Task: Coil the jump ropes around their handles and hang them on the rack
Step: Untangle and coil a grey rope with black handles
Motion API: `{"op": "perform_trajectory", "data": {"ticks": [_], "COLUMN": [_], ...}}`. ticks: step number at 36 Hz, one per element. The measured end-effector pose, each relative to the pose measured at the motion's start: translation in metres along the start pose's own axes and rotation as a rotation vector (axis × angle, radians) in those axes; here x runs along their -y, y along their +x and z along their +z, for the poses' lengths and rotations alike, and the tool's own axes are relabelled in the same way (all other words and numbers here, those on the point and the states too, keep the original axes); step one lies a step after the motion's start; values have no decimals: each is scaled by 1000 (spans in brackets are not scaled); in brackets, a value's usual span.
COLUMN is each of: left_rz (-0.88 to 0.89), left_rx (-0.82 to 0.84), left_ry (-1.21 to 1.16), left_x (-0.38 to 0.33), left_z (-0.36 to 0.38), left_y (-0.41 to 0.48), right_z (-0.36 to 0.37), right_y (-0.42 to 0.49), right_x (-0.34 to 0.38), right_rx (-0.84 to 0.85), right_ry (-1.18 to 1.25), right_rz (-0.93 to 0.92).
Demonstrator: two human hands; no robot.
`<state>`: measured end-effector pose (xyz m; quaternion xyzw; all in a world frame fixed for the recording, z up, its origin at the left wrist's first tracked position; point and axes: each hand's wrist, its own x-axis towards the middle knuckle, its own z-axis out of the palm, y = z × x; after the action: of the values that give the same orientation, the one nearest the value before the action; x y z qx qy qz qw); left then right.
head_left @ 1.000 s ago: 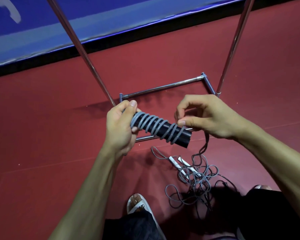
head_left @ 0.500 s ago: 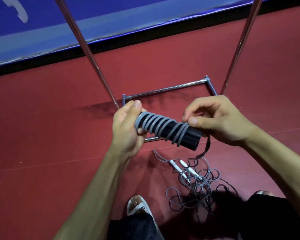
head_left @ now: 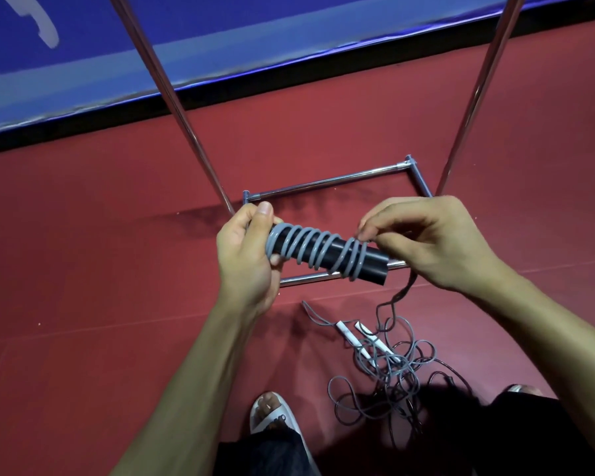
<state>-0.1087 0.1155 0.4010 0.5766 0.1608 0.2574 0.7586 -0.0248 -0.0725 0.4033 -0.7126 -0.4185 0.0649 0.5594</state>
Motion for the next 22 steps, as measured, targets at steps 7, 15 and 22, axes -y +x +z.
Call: {"op": "perform_trajectory", "data": {"ticks": [7, 15, 22], "left_rz": [44, 113, 158], "left_rx": [-61, -107, -185], "left_ry": [9, 47, 114], "left_x": [0, 1, 0], "left_z": [2, 2, 4], "left_y": [-1, 0, -2], "right_z": [0, 4, 12], "right_y": [-3, -6, -6], "right_x": [0, 8, 9], "right_rx": [-31, -72, -108], "right_ry": [68, 124, -103], "right_rz": [71, 119, 161]}}
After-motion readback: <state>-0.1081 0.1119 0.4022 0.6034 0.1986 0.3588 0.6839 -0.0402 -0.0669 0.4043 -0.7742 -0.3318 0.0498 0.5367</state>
